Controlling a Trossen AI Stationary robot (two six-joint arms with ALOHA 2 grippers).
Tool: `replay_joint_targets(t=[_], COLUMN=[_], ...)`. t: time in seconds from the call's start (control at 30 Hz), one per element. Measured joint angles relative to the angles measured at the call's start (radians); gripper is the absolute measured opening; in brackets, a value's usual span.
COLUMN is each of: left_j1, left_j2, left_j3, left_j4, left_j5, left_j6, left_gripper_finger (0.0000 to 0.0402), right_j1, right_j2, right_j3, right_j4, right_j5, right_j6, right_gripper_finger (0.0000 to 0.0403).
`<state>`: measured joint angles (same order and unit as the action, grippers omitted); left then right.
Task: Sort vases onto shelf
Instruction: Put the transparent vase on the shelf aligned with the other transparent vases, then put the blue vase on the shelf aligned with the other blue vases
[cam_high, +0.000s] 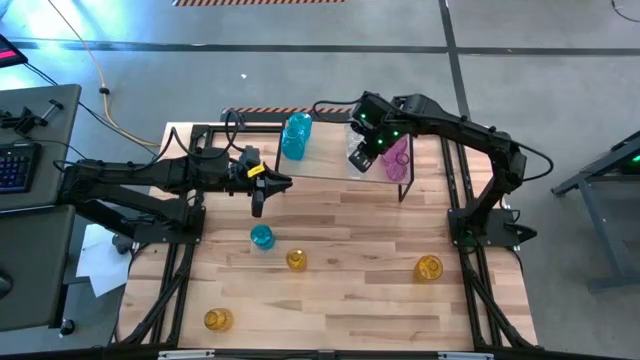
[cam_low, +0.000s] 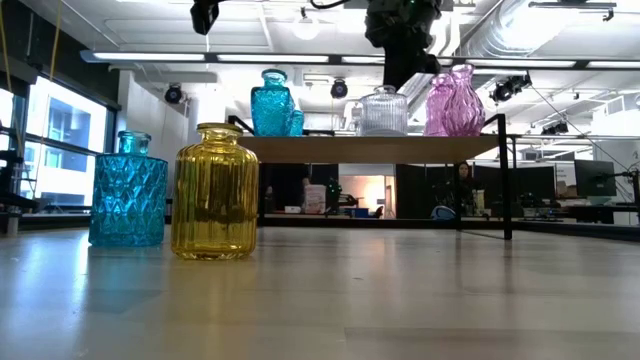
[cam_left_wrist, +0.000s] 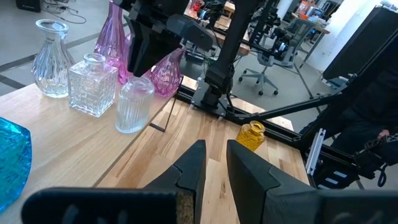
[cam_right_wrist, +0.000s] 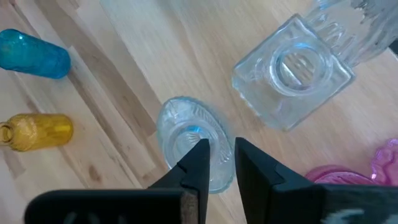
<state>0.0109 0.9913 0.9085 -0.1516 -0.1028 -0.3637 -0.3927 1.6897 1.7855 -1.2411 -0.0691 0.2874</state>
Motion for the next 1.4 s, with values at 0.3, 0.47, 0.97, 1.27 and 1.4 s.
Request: replay_joint_targets(t=[0.3,0.47,0.97,1.27,1.4], left_j1=[0.000,0.000,-0.061,-0.104,-0.106], left_j2=[0.000,0.000,-0.008,-0.061,-0.086], left_j3=[0.000,0.000,-0.001,-0.001,-0.001], left_j4=[0.000,0.000,0.001,-0.038,-0.087], left_j5=[0.000,0.000,-0.019,-0.012,0.037], left_j6=[0.000,0.000,0.098,0.113,0.103], left_gripper_finger=[0.0058,0.0058,0.0058,0.0058,0.0058], right_j1=[0.000,0.001,0.331,0.651,0.737], right_j2=[-0.001,-0.003,-0.004,-0.004,-0.003], right_j3=[0.006,0.071,0.332,0.218,0.117], right_j4=[0.038,0.050,0.060,0.180,0.327], right_j5=[0.010,0.019,0.243,0.492,0.558], right_j6=[-0.008,-0.008,0.036,0.357,0.487], right_gripper_finger=[0.0057,0.0057,0.0057,0.0057,0.0057])
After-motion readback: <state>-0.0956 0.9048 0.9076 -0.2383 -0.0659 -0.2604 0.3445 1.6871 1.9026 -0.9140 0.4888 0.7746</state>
